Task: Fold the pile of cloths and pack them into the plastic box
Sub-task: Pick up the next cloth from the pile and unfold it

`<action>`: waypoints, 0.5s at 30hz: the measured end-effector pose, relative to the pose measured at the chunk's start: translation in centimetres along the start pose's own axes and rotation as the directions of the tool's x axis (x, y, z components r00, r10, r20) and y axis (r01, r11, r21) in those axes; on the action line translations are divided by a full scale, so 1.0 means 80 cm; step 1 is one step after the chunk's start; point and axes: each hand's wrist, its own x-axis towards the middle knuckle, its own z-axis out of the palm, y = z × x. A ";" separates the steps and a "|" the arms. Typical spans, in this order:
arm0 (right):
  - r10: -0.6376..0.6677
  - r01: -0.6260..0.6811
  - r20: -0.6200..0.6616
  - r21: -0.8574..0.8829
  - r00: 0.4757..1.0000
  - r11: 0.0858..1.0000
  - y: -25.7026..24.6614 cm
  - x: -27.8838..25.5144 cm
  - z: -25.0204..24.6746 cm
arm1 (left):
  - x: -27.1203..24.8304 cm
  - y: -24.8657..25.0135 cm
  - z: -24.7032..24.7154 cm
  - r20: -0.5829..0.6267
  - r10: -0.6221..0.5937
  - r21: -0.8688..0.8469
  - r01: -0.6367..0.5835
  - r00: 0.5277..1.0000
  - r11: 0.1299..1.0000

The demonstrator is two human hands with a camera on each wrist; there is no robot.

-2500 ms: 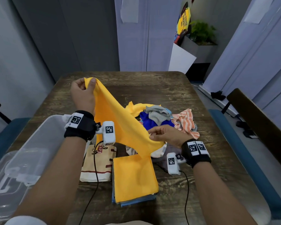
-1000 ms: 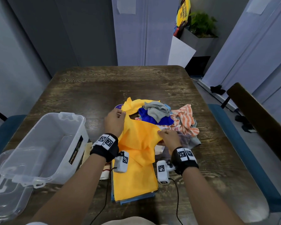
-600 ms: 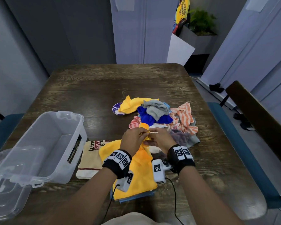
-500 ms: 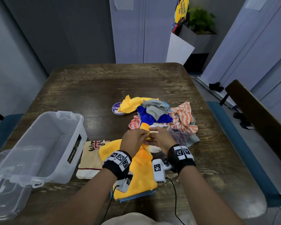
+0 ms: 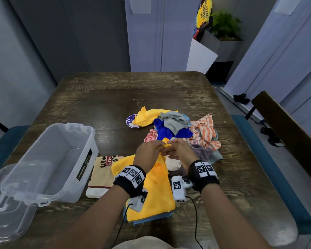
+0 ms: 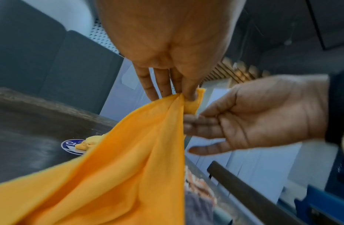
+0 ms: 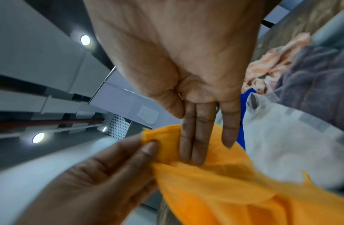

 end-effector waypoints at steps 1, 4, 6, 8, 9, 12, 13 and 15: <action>-0.045 0.044 -0.010 -0.080 0.999 0.996 -0.002 0.001 -0.002 | 0.004 0.004 -0.006 -0.064 -0.007 -0.062 0.003 0.998 0.998; -0.235 0.228 0.037 -0.437 0.971 0.870 -0.005 0.009 -0.013 | 0.020 0.023 -0.040 -0.224 -0.018 -0.232 -0.035 0.974 0.972; -0.305 0.294 0.078 -0.568 0.949 0.768 -0.006 0.015 -0.023 | 0.033 0.036 -0.070 -0.298 -0.003 -0.306 -0.093 0.954 0.948; -0.391 0.354 0.064 -0.574 0.918 0.738 -0.017 0.015 -0.029 | 0.046 0.042 -0.099 -0.393 0.003 -0.343 -0.149 0.919 0.927; -0.427 0.374 0.045 -0.569 0.903 0.732 -0.025 0.014 -0.031 | 0.053 0.043 -0.112 -0.435 -0.012 -0.360 -0.162 0.900 0.919; -0.513 0.455 -0.014 -0.444 0.858 0.772 -0.053 0.004 -0.029 | 0.071 0.040 -0.142 -0.505 -0.056 -0.410 -0.182 0.861 0.894; -0.515 0.484 0.005 -0.350 0.857 0.802 -0.061 0.002 -0.027 | 0.075 0.040 -0.149 -0.516 -0.057 -0.410 -0.188 0.855 0.892; -0.482 0.491 0.094 -0.208 0.871 0.846 -0.073 0.002 -0.020 | 0.079 0.039 -0.157 -0.529 -0.053 -0.400 -0.193 0.847 0.896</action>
